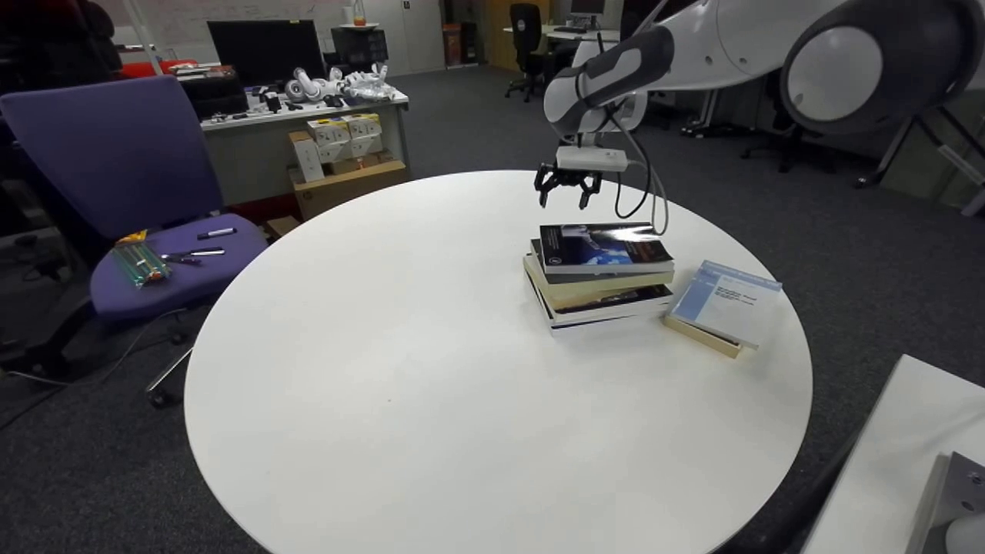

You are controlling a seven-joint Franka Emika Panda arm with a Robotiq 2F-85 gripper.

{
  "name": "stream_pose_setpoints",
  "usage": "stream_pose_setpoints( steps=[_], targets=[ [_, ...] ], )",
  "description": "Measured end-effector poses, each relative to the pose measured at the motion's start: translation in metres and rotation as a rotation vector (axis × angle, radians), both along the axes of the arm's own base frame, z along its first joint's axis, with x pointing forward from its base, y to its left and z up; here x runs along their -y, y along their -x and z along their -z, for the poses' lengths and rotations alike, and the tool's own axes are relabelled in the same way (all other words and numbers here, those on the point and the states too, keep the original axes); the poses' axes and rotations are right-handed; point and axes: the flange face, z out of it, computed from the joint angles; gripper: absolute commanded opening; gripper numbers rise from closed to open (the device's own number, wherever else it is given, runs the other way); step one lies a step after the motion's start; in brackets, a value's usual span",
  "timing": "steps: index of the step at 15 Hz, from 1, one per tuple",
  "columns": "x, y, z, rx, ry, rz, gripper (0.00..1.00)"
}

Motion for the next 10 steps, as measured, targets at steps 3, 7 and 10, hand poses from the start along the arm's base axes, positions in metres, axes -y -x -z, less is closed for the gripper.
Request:
stream_pose_setpoints(
  steps=[3, 7, 10],
  targets=[
    [-0.010, -0.005, 0.036, -0.081, -0.019, -0.030, 1.00],
    [-0.032, -0.008, 0.075, -0.185, -0.050, -0.079, 1.00],
    [-0.050, -0.013, 0.087, -0.203, -0.017, -0.124, 1.00]
  ],
)
